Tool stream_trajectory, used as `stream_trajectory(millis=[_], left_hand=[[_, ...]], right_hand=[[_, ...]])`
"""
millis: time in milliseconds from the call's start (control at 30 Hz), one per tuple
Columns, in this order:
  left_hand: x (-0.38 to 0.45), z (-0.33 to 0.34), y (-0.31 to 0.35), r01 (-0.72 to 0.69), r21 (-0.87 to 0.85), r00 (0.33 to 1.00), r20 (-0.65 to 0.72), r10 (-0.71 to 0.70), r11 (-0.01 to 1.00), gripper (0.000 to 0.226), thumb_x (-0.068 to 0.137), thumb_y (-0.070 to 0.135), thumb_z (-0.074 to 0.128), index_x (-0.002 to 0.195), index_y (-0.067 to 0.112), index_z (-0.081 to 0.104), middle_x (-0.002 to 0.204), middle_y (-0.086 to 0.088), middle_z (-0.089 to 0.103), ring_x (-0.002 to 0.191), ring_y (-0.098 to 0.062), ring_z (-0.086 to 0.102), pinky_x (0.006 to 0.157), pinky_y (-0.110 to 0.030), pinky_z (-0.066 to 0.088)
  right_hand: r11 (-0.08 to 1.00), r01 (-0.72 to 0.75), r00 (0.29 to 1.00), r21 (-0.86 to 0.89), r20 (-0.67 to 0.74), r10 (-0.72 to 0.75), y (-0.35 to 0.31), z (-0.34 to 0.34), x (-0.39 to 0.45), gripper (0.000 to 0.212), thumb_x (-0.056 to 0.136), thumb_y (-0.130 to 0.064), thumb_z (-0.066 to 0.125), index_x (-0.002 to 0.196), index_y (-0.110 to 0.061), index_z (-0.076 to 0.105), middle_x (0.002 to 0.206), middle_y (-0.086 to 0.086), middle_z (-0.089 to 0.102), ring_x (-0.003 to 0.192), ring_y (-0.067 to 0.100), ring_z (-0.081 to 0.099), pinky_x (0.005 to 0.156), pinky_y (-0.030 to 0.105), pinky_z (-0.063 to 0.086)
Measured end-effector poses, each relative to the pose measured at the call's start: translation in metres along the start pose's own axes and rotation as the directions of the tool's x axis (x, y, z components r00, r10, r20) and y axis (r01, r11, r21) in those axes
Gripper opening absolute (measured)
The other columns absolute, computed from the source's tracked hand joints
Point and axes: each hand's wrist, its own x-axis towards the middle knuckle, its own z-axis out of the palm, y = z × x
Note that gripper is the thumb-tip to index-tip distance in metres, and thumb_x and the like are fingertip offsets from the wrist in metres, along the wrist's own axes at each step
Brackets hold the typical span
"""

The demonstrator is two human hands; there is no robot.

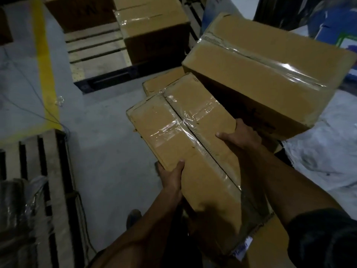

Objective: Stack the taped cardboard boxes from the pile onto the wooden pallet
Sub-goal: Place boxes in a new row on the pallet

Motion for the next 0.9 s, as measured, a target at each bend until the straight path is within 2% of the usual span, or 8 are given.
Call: stream_trajectory(millis=[67, 133, 233, 333, 400, 567, 700, 900], left_hand=[[0.0, -0.001, -0.001, 0.028, -0.046, 1.0, -0.005, -0.029, 0.999, 0.102, 0.065, 0.039, 0.087, 0.148, 0.034, 0.028, 0.14, -0.005, 0.051, 0.117, -0.032, 0.057, 0.092, -0.053, 0.054], [-0.001, -0.005, 0.003, 0.033, -0.058, 0.999, -0.01, -0.034, 0.998, 0.101, 0.064, 0.038, 0.087, 0.147, 0.035, 0.03, 0.138, -0.006, 0.053, 0.114, -0.032, 0.059, 0.088, -0.052, 0.056], [-0.001, -0.018, 0.017, 0.001, -0.056, 0.999, -0.043, -0.003, 0.998, 0.074, 0.08, 0.021, 0.08, 0.142, 0.026, 0.041, 0.122, -0.006, 0.062, 0.099, -0.026, 0.065, 0.081, -0.043, 0.058], [0.001, -0.04, 0.04, -0.039, -0.068, 0.998, -0.056, 0.036, 0.997, 0.062, 0.082, 0.022, 0.078, 0.136, 0.024, 0.048, 0.118, -0.005, 0.065, 0.098, -0.025, 0.065, 0.086, -0.045, 0.056], [0.004, -0.059, 0.063, -0.087, -0.058, 0.994, -0.077, 0.082, 0.995, 0.062, 0.082, 0.024, 0.079, 0.136, 0.024, 0.048, 0.117, -0.004, 0.064, 0.098, -0.024, 0.064, 0.087, -0.045, 0.056], [0.027, -0.112, 0.139, -0.173, -0.003, 0.981, -0.095, 0.172, 0.985, 0.073, 0.075, 0.027, 0.083, 0.137, 0.023, 0.044, 0.114, -0.003, 0.064, 0.1, -0.027, 0.064, 0.09, -0.049, 0.055], [0.054, -0.157, 0.206, -0.254, 0.083, 0.962, -0.079, 0.261, 0.964, 0.089, 0.054, 0.043, 0.085, 0.133, 0.024, 0.049, 0.112, -0.001, 0.067, 0.098, -0.026, 0.067, 0.088, -0.05, 0.057], [0.119, -0.233, 0.306, -0.393, 0.292, 0.899, -0.078, 0.432, 0.872, 0.085, 0.052, 0.065, 0.08, 0.125, 0.039, 0.046, 0.112, 0.006, 0.067, 0.099, -0.024, 0.067, 0.087, -0.05, 0.056]], right_hand=[[0.999, 0.01, 1.0, -0.037, -0.003, -0.01, -0.004, -0.001, -0.003, 0.11, 0.071, -0.079, 0.064, 0.153, -0.018, 0.023, 0.153, 0.015, 0.039, 0.138, 0.043, 0.039, 0.105, 0.054, 0.036], [0.999, 0.028, 0.999, -0.047, -0.014, -0.029, -0.01, -0.002, -0.008, 0.107, 0.073, -0.078, 0.064, 0.152, -0.017, 0.026, 0.152, 0.015, 0.041, 0.137, 0.043, 0.04, 0.105, 0.054, 0.036], [0.997, 0.06, 0.997, -0.043, -0.036, -0.062, -0.025, 0.001, -0.018, 0.099, 0.076, -0.075, 0.063, 0.148, -0.016, 0.032, 0.147, 0.013, 0.046, 0.133, 0.041, 0.045, 0.102, 0.053, 0.038], [0.994, 0.102, 0.993, -0.032, -0.057, -0.104, -0.054, 0.004, -0.028, 0.09, 0.076, -0.074, 0.064, 0.14, -0.017, 0.039, 0.14, 0.011, 0.053, 0.127, 0.04, 0.05, 0.099, 0.051, 0.041], [0.989, 0.147, 0.987, -0.019, -0.065, -0.148, -0.082, 0.003, -0.034, 0.084, 0.076, -0.074, 0.064, 0.135, -0.018, 0.042, 0.135, 0.01, 0.056, 0.123, 0.039, 0.052, 0.096, 0.049, 0.041], [0.975, 0.216, 0.975, 0.056, -0.076, -0.211, -0.162, 0.007, -0.049, 0.083, 0.079, -0.069, 0.065, 0.139, -0.018, 0.04, 0.137, 0.011, 0.054, 0.125, 0.039, 0.051, 0.097, 0.046, 0.041], [0.964, 0.225, 0.972, 0.142, -0.101, -0.212, -0.234, 0.016, -0.058, 0.086, 0.077, -0.067, 0.068, 0.139, -0.015, 0.039, 0.137, 0.013, 0.055, 0.123, 0.039, 0.052, 0.096, 0.045, 0.042], [0.951, 0.22, 0.955, 0.216, -0.245, -0.165, -0.357, 0.038, -0.076, 0.082, 0.08, -0.061, 0.07, 0.137, -0.01, 0.041, 0.132, 0.017, 0.055, 0.12, 0.039, 0.053, 0.091, 0.04, 0.042]])
